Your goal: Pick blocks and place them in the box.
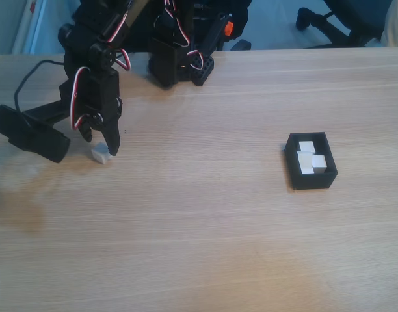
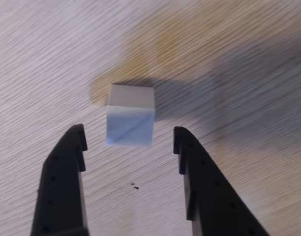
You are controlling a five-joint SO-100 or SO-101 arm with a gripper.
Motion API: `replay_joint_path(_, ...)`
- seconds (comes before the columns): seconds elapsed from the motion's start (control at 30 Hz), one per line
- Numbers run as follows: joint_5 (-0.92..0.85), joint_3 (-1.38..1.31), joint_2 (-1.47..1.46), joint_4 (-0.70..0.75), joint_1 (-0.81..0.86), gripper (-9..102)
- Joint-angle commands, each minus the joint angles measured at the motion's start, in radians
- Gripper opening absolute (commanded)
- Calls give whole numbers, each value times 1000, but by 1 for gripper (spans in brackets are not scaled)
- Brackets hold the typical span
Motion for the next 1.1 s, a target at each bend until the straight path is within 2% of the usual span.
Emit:
replay_joint_path(0.0,18,-49,0,-18,-11,19)
replay_joint_path(0.83,71,-28,-58,-46,-21,15)
replay_joint_path(1.07,64,-28,-57,-52,-26,3)
